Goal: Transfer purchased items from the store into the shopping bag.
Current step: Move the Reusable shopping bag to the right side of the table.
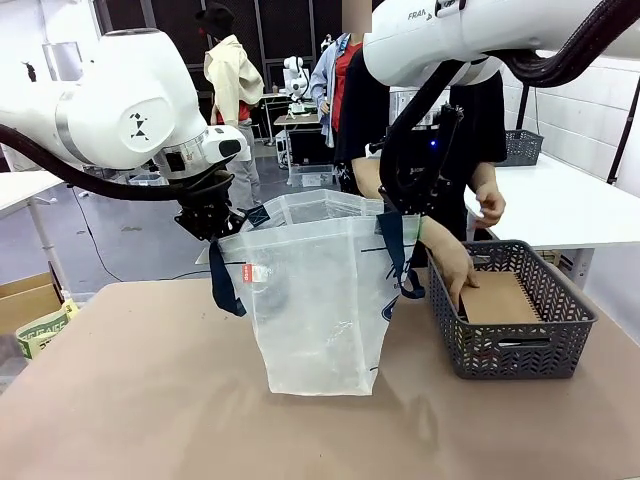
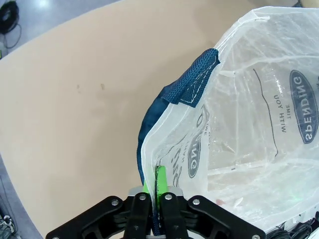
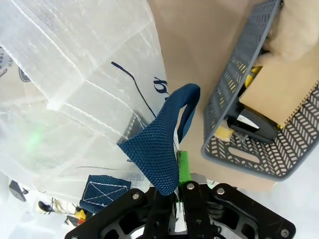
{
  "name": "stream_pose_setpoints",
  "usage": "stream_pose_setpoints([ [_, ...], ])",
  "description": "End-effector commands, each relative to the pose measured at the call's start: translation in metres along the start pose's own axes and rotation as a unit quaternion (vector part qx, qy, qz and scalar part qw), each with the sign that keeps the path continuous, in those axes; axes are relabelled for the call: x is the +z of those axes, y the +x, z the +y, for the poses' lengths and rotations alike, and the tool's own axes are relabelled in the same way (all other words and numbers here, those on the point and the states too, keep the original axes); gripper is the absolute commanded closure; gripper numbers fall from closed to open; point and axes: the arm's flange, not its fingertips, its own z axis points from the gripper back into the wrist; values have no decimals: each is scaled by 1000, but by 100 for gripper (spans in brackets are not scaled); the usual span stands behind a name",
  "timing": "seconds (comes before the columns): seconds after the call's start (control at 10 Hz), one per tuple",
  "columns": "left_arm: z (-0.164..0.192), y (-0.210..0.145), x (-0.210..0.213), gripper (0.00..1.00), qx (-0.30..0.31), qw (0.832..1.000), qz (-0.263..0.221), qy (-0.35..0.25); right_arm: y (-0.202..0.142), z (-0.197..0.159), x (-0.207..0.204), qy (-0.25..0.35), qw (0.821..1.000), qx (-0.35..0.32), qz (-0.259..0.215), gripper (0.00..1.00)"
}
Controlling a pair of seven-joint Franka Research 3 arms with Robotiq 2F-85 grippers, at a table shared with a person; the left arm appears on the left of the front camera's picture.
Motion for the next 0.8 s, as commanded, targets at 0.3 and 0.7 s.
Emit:
stream_pose_setpoints([
  [0.3,2,0,1,100,2,1000,-2,1,0,-2,0,0,1000,-3,0,100],
  [0.7,2,0,1,100,2,1000,-2,1,0,-2,0,0,1000,-3,0,100],
])
